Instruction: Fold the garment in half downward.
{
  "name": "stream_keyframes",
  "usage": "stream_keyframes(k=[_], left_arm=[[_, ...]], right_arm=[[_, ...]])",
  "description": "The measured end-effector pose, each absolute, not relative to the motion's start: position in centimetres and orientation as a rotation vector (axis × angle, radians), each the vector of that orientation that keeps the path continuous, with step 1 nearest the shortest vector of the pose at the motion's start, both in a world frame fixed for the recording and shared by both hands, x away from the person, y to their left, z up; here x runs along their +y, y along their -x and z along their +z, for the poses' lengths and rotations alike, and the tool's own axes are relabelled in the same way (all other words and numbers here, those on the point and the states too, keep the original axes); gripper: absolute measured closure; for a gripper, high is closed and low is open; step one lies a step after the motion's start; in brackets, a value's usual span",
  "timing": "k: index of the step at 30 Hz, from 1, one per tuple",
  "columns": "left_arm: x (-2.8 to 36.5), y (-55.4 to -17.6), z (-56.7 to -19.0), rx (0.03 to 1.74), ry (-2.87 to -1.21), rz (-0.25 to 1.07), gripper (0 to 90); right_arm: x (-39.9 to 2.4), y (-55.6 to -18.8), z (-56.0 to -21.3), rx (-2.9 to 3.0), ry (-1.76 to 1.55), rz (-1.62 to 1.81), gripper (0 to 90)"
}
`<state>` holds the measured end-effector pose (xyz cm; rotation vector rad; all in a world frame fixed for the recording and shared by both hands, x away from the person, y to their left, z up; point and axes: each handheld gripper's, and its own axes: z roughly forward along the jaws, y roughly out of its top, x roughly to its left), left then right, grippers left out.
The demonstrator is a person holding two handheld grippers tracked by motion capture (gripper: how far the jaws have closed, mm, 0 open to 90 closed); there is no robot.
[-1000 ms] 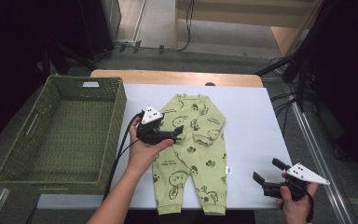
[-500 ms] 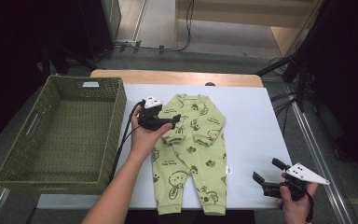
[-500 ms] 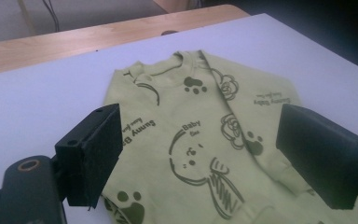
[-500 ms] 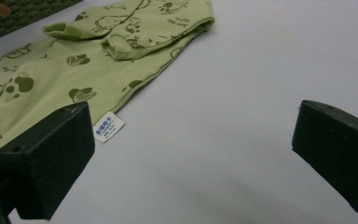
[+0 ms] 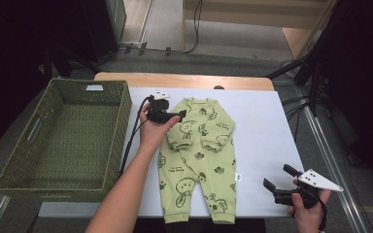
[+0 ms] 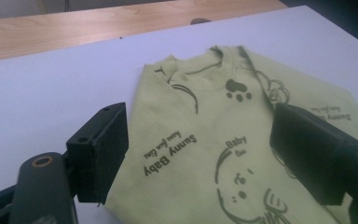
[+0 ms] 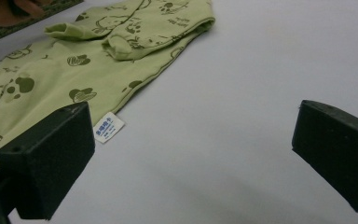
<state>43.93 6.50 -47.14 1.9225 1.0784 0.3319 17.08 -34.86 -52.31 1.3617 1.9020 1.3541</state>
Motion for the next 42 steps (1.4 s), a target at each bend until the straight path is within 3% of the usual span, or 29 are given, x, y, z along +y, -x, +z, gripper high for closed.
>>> stream_keyframes(k=[6, 17, 32, 38, 42], left_arm=[[6.5, -45.4, -48.0, 1.121, -1.938, 0.314, 25.4], [6.8, -47.8, -49.2, 1.281, -1.908, 0.288, 44.2], [6.5, -47.9, -50.4, 1.272, -2.02, 0.343, 59.0], [6.3, -47.6, -50.4, 1.227, -2.049, 0.311, 78.8], [5.8, -47.0, -49.9, 1.139, -2.1, 0.394, 86.3]], right_arm=[[-34.9, -17.2, -52.3, 1.903, -1.36, 1.354, 0.0], [-34.8, -17.2, -52.3, 1.905, -1.378, 1.344, 0.0], [-34.7, -17.4, -52.3, 1.91, -1.376, 1.336, 0.0], [-34.5, -17.7, -52.0, 1.92, -1.38, 1.335, 0.0], [-33.8, -18.4, -51.2, 1.925, -1.372, 1.353, 0.0]])
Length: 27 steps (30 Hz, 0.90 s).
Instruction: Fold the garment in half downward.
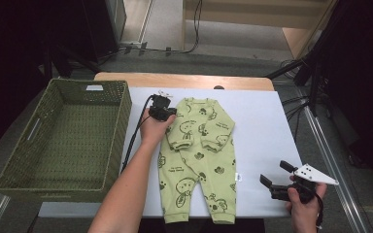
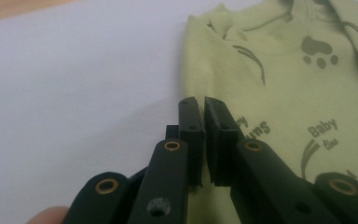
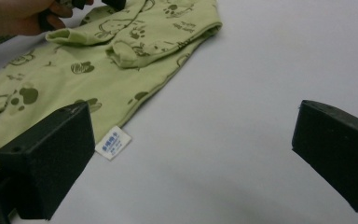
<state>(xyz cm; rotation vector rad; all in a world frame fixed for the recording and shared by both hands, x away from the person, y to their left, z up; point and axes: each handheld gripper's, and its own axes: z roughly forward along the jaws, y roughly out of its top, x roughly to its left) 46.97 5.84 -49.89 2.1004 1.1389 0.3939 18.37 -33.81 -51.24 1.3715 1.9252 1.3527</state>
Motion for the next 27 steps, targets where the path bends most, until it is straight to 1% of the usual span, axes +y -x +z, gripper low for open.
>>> stream_keyframes(k=[7, 15, 27], left_arm=[[6.1, -46.5, -48.5, 1.114, -2.061, 0.388, 87.1], [5.9, -46.2, -47.9, 1.101, -2.035, 0.382, 87.1], [6.1, -46.1, -47.5, 1.097, -2.015, 0.366, 87.1]], right_arm=[[-32.2, -20.7, -49.3, 1.958, -1.33, 1.349, 0.0], [-30.2, -24.5, -47.3, 2.006, -1.299, 1.347, 0.0], [-28.3, -30.9, -46.6, 2.057, -1.326, 1.359, 0.0]])
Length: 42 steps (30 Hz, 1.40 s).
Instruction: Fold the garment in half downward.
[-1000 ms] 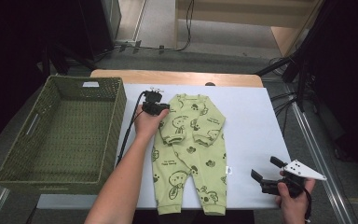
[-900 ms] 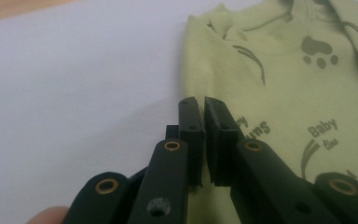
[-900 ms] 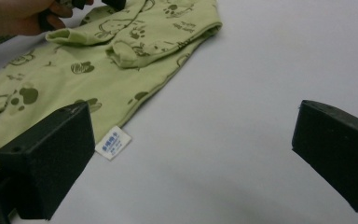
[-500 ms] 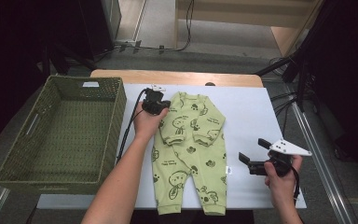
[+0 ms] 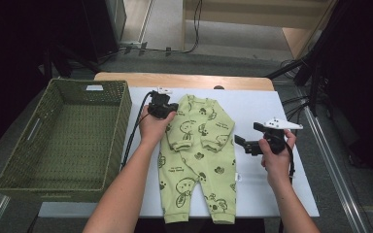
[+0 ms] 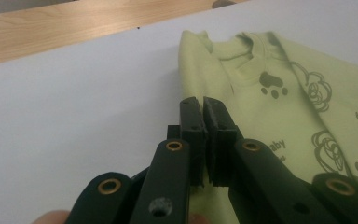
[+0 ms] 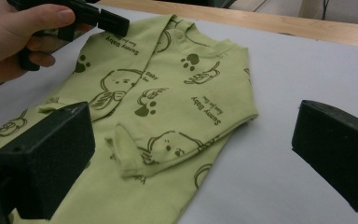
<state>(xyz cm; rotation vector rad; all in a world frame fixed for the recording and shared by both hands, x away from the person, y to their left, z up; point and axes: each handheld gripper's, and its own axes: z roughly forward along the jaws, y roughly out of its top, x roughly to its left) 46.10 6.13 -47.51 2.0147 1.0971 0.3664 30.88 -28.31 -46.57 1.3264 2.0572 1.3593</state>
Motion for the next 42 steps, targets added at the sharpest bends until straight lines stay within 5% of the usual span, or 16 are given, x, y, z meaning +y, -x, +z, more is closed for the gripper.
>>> stream_keyframes(k=[14, 40, 42], left_arm=[[6.5, -46.2, -47.5, 1.096, -2.005, 0.35, 87.1], [7.0, -46.5, -47.6, 1.093, -1.988, 0.331, 87.0], [7.0, -46.5, -47.6, 1.099, -1.987, 0.327, 87.0]], right_arm=[[-25.3, -37.8, -48.1, 2.13, -1.393, 1.31, 0.5], [-25.1, -46.0, -52.1, 2.156, -1.609, 1.181, 43.6], [-24.7, -46.1, -52.0, 2.176, -1.601, 1.179, 52.8]])
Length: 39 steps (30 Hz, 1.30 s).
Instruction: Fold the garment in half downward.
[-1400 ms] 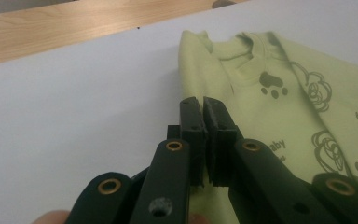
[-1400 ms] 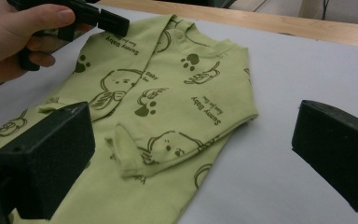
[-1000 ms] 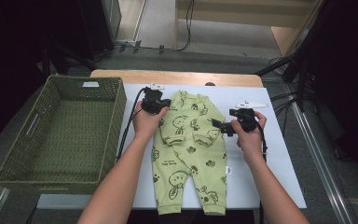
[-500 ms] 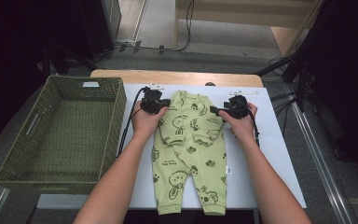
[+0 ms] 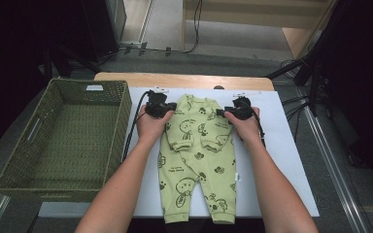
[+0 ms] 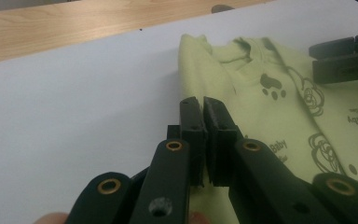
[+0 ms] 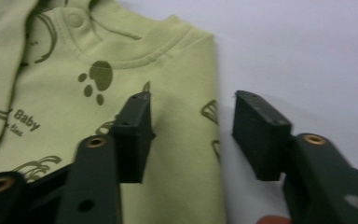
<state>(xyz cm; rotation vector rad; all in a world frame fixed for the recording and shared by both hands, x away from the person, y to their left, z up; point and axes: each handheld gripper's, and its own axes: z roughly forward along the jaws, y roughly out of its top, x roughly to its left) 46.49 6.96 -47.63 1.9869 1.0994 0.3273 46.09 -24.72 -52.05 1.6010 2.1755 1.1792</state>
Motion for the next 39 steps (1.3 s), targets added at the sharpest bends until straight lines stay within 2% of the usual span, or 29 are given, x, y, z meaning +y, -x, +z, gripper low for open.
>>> stream_keyframes(k=[1, 3, 6, 19, 26, 39], left_arm=[[6.9, -46.5, -47.6, 1.101, -1.983, 0.326, 87.0], [6.8, -46.4, -47.6, 1.099, -1.98, 0.33, 87.0], [6.8, -46.4, -47.4, 1.095, -1.979, 0.346, 87.1], [7.0, -45.8, -44.4, 1.058, -1.797, 0.409, 86.9], [7.2, -43.8, -44.1, 1.01, -1.814, 0.43, 86.8], [8.2, -39.1, -44.7, 0.985, -1.801, 0.39, 86.6]], right_arm=[[-24.5, -46.1, -52.0, 2.191, -1.585, 1.168, 58.4], [-24.3, -46.2, -51.9, 2.224, -1.58, 1.155, 75.9], [-24.8, -46.0, -51.5, 2.235, -1.538, 1.177, 81.9], [-26.0, -44.8, -45.5, 1.973, -1.31, 1.245, 82.7], [-25.9, -41.8, -45.3, 1.986, -1.225, 1.311, 82.4], [-25.7, -35.4, -46.5, 2.011, -1.182, 1.366, 80.9]])
